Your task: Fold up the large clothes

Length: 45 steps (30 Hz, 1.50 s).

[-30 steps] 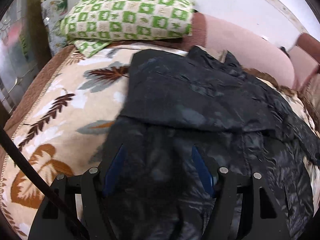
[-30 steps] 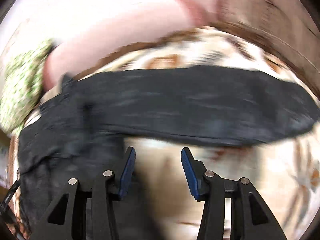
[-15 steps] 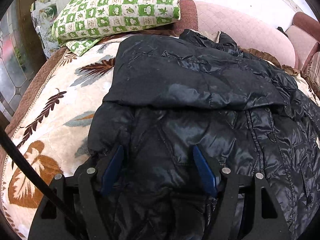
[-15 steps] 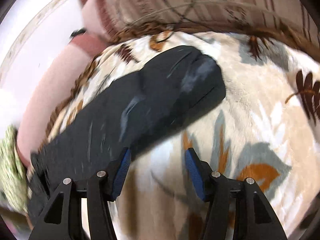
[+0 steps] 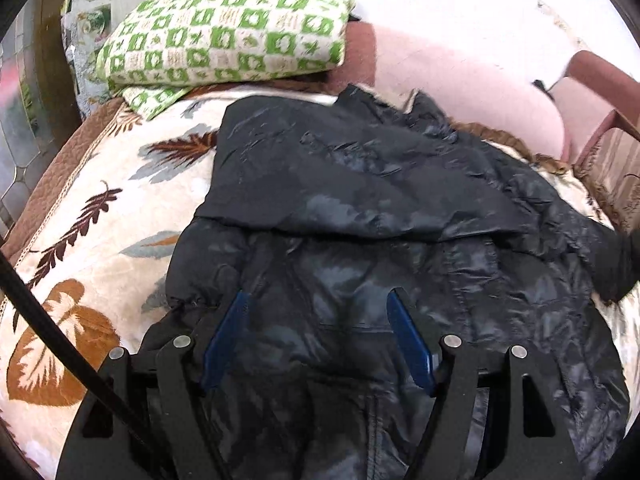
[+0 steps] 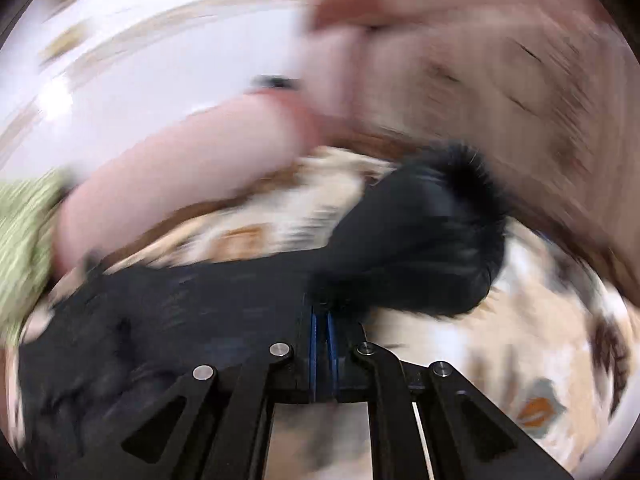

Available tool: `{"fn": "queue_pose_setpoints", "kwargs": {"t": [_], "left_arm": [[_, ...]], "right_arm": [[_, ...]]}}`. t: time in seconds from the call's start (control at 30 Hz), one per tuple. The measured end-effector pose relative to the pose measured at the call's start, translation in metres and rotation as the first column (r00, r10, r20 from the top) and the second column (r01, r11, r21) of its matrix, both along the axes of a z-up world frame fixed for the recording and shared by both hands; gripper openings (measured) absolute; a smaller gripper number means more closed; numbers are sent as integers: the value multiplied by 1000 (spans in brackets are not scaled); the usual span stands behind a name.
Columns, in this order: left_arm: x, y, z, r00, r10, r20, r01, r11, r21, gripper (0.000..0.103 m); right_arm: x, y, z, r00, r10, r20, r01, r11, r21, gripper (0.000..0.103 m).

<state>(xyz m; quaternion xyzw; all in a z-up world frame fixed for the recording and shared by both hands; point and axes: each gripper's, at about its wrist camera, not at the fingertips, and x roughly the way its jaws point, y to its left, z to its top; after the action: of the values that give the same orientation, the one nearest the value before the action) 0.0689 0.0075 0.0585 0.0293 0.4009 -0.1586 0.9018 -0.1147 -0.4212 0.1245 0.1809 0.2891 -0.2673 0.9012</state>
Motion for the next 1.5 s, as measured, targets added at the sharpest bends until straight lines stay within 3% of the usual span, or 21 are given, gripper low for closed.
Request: {"fn": "queue_pose_setpoints", "kwargs": {"t": [0.07, 0.2, 0.27, 0.37, 0.53, 0.63, 0.67, 0.7, 0.8, 0.9, 1.07, 1.13, 1.17, 1.3, 1.5], "left_arm": [[-10, -3, 6, 1000, -18, 15, 18, 1000, -10, 71], [-16, -12, 10, 999, -45, -11, 44, 997, -60, 71], [-18, -24, 13, 997, -71, -30, 68, 994, -87, 71], [-19, -51, 18, 992, -121, -32, 117, 987, -112, 73], [-11, -97, 21, 979, -187, -77, 168, 964, -205, 74], [-7, -128, 24, 970, -230, -79, 204, 946, -253, 74], [-6, -138, 24, 968, -238, -78, 211, 942, -261, 74], [-5, -143, 24, 967, -244, -80, 215, 940, -266, 74], [1, -167, 23, 955, -280, -100, 241, 925, -293, 75], [5, -186, 18, 950, -290, -117, 251, 931, -266, 76], [4, -226, 5, 937, -320, -142, 295, 940, -170, 74], [3, -241, -2, 935, -312, -167, 298, 949, -104, 44], [2, -245, -5, 929, -320, -186, 307, 947, -93, 24], [-8, -240, 9, 941, -304, -150, 293, 951, -94, 18], [-20, -200, 68, 953, -304, -16, 301, 949, -89, 17]], "right_arm": [[27, 50, -6, 982, 189, -12, -189, 982, 0, 6], [68, 118, -49, 907, 410, -92, -409, 912, 31, 6], [83, 128, -78, 880, 454, -137, -446, 891, 86, 7], [92, 126, -104, 868, 466, -174, -449, 884, 128, 10], [88, 117, -82, 845, 521, -122, -506, 852, 134, 17], [75, 111, -76, 849, 523, -70, -510, 847, 150, 34], [74, 111, -78, 845, 530, -71, -515, 842, 159, 50], [73, 112, -79, 842, 534, -80, -518, 840, 163, 56], [61, 112, -71, 832, 551, -66, -538, 830, 147, 56], [45, 88, -51, 855, 519, 11, -514, 844, 150, 57], [32, 41, -43, 934, 350, 72, -358, 912, 199, 61], [31, 29, -45, 948, 308, 80, -319, 919, 233, 61], [29, 21, -48, 955, 283, 85, -295, 920, 256, 61], [24, 8, -50, 968, 237, 85, -251, 926, 281, 61], [25, 3, -50, 964, 229, 138, -263, 906, 333, 61]]}}
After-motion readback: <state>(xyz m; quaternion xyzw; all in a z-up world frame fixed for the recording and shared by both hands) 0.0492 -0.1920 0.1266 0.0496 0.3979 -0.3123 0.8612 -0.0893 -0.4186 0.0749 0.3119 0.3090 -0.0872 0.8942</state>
